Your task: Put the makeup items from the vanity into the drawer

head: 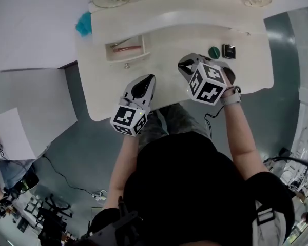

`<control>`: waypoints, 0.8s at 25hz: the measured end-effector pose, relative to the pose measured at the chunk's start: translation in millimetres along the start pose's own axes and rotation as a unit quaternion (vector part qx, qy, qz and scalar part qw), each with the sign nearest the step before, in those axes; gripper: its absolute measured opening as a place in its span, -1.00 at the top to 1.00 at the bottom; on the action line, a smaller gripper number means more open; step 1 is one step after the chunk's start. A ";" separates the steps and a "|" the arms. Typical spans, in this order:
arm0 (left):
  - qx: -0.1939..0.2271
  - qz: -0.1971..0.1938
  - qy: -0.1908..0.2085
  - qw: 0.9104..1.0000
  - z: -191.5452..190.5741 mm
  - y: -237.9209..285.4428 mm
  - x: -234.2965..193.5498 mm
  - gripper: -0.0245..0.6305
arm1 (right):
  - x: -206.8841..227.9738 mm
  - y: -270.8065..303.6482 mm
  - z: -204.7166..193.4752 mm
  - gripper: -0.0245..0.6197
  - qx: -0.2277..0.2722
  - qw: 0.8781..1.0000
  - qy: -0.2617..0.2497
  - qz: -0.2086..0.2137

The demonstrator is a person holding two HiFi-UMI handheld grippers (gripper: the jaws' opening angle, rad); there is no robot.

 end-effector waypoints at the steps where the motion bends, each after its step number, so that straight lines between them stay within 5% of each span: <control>1: -0.004 -0.006 0.002 1.000 -2.4 5.9 5.2 0.88 | -2.7 -2.5 -10.4 0.85 -0.005 1.000 0.007 -0.001; 10: -0.043 -0.047 0.013 0.998 -25.9 51.3 46.9 0.88 | -31.6 -23.2 -91.0 0.85 -0.037 0.997 0.067 -0.001; 20: -0.081 -0.081 0.024 0.993 -45.7 85.0 71.1 0.88 | -53.5 -30.4 -137.5 0.85 -0.049 0.992 0.117 -0.002</control>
Point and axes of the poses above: the fingertips, and each gripper's own axes: y forward along the fingers, x to its right, z out of its top, the point moved 1 cm from there along -y, backward along the fingers, and after that the axes turned 14 degrees about -y, right-handed, at the moved point
